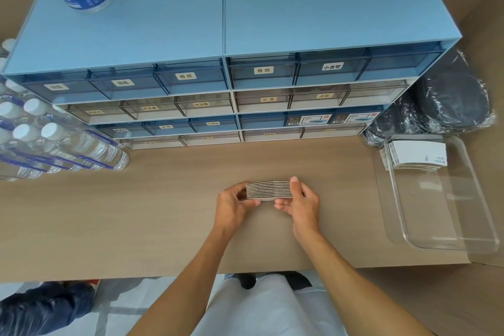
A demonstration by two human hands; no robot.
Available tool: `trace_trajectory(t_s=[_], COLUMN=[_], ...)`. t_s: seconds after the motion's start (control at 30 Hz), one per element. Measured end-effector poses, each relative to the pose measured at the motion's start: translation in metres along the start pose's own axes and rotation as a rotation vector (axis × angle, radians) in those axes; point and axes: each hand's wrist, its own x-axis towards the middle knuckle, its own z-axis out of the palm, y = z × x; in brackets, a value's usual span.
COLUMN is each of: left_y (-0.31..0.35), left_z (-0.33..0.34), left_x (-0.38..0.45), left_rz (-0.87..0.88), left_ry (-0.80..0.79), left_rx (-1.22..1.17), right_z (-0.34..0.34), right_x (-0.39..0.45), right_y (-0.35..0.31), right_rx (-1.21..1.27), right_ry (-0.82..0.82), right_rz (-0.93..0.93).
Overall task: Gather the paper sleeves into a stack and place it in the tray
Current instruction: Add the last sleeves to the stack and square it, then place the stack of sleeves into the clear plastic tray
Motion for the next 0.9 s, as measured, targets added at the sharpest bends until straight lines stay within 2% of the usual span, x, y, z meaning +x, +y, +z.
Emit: trace_trajectory(t_s=[0.17,0.3,0.37,0.57,0.7,0.9], left_y=[0.005,0.015,0.019,0.034,0.05,0.082], left_z=[-0.004,-0.005,-0.002,0.019,0.041,0.087], left_x=[-0.002,-0.006,-0.007,-0.01,-0.012,-0.02], left_rz=[-0.024,-0.049,-0.059,-0.146,-0.239,-0.331], left_ry=[-0.044,-0.033,-0.032,-0.026,-0.08,-0.107], left_rx=[-0.055,-0.193,-0.234,-0.34,-0.492,-0.661], right_z=[-0.014,-0.036,-0.047,-0.064,-0.071,-0.084], right_x=[0.005,0.01,0.011,0.009,0.002,-0.004], right_y=[-0.017,-0.031,-0.036,-0.053,-0.067,-0.083], right_rx=[0.048,0.13,0.108,-0.222,-0.117,0.253], right_ry=[-0.167,-0.47,-0.54,-0.353,-0.285,-0.225], right_rz=[0.133,0.196,0.183,0.032,0.002,-0.006])
